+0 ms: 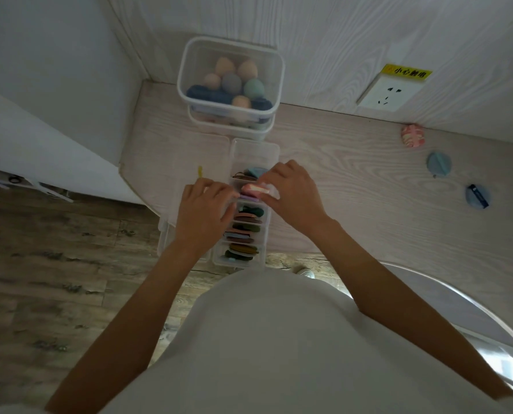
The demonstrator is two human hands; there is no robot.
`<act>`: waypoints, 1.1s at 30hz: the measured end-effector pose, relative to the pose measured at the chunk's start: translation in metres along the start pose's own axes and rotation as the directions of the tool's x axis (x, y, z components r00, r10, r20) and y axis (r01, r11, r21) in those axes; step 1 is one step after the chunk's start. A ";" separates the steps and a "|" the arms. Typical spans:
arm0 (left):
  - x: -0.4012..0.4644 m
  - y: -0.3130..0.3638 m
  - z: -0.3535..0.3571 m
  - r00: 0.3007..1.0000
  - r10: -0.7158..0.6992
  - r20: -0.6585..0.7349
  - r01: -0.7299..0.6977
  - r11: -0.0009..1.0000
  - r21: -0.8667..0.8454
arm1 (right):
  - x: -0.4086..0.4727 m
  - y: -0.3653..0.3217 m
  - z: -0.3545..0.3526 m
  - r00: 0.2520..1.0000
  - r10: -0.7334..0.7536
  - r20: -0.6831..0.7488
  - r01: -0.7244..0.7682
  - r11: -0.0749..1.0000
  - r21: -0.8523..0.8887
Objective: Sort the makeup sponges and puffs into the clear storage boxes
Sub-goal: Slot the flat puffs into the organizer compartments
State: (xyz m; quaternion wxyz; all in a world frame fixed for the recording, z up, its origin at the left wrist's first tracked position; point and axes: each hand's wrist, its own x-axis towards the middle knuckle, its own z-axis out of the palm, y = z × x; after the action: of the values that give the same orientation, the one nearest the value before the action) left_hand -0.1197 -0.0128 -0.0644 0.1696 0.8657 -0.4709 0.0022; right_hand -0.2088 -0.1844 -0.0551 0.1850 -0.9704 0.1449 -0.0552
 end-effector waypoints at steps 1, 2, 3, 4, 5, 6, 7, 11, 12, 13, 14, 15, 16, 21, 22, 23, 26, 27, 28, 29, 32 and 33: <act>-0.001 0.002 0.003 1.000 0.017 0.025 -0.018 0.999 0.044 | 0.001 -0.004 0.006 1.000 -0.007 0.009 0.007 0.999 -0.036; 0.000 0.004 0.006 0.998 0.027 0.053 -0.032 0.996 0.085 | 0.003 -0.007 0.011 1.000 -0.015 0.011 0.015 0.998 -0.060; 0.002 0.005 0.009 0.996 0.032 0.081 -0.041 0.991 0.123 | 0.005 -0.010 0.012 1.000 -0.024 0.010 0.024 0.996 -0.081; 0.004 0.006 0.010 0.994 0.034 0.108 -0.051 0.986 0.158 | 0.007 -0.011 0.013 0.999 -0.042 0.006 0.042 0.995 -0.095; 0.007 0.005 0.011 0.990 0.039 0.138 -0.065 0.980 0.186 | 0.008 -0.012 0.012 0.998 -0.057 -0.004 0.056 0.993 -0.105; 0.009 0.004 0.011 0.986 0.047 0.158 -0.080 0.975 0.208 | 0.009 -0.011 0.012 0.997 -0.076 -0.019 0.074 0.991 -0.113; 0.011 0.003 0.011 0.984 0.057 0.168 -0.094 0.970 0.222 | 0.008 -0.011 0.011 0.996 -0.084 -0.023 0.081 0.990 -0.117; 0.013 0.000 0.011 0.987 0.085 0.138 -0.110 0.977 0.184 | 0.001 -0.012 0.009 0.998 -0.042 -0.038 0.038 0.993 -0.113; 0.013 0.000 0.011 0.989 0.092 0.119 -0.110 0.981 0.159 | 0.001 -0.013 0.010 0.999 -0.035 -0.014 0.033 0.992 -0.120; 0.012 -0.001 0.012 0.990 0.096 0.101 -0.109 0.985 0.135 | 0.003 -0.015 0.010 0.999 -0.029 0.020 0.031 0.989 -0.145; 0.011 -0.002 0.012 0.992 0.095 0.087 -0.105 0.988 0.116 | 0.005 -0.017 0.011 0.998 -0.035 0.053 0.045 0.979 -0.198; 0.011 -0.002 0.012 0.993 0.091 0.078 -0.099 0.990 0.103 | 0.008 -0.020 0.011 0.995 -0.034 0.094 0.058 0.963 -0.265; 0.011 -0.002 0.012 0.994 0.084 0.071 -0.091 0.991 0.096 | 0.011 -0.022 0.011 0.991 -0.037 0.131 0.078 0.942 -0.327; 0.016 -0.004 0.012 0.995 0.034 0.089 -0.042 0.995 0.090 | 0.013 -0.025 0.008 0.983 -0.072 0.169 0.132 0.917 -0.377; 0.017 -0.004 0.012 0.994 0.043 0.098 -0.051 0.995 0.088 | 0.012 -0.024 0.006 0.985 -0.076 0.152 0.125 0.928 -0.350; 0.018 -0.004 0.011 0.993 0.056 0.101 -0.066 0.994 0.092 | 0.011 -0.021 0.005 0.990 -0.074 0.120 0.108 0.945 -0.307; 0.019 -0.002 0.008 0.991 0.109 0.083 -0.119 0.986 0.116 | 0.004 -0.008 -0.001 0.998 -0.041 0.039 0.044 0.995 -0.084; 0.019 -0.001 0.007 0.989 0.128 0.075 -0.137 0.982 0.129 | 0.002 -0.003 -0.004 0.999 -0.003 0.042 0.004 1.000 -0.021; 0.020 0.001 0.006 0.986 0.148 0.078 -0.159 0.976 0.147 | -0.001 0.003 -0.007 0.998 0.038 0.060 -0.039 0.999 0.027; 0.020 0.003 0.006 0.981 0.174 0.088 -0.187 0.968 0.166 | -0.004 0.008 -0.009 0.995 0.078 0.067 -0.082 0.994 0.065; 0.023 0.010 0.006 0.967 0.208 0.147 -0.234 0.952 0.195 | -0.014 0.023 -0.010 0.989 0.149 0.021 -0.150 0.980 0.133; 0.025 0.011 0.006 0.967 0.196 0.161 -0.226 0.954 0.196 | -0.016 0.026 -0.009 0.986 0.164 0.016 -0.164 0.976 0.142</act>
State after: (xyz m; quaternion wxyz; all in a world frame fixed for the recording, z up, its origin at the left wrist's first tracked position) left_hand -0.1158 -0.0400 -0.0626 0.0412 0.8217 -0.5684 0.0100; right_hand -0.2321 -0.2056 -0.0568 0.2581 -0.9395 0.2198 -0.0481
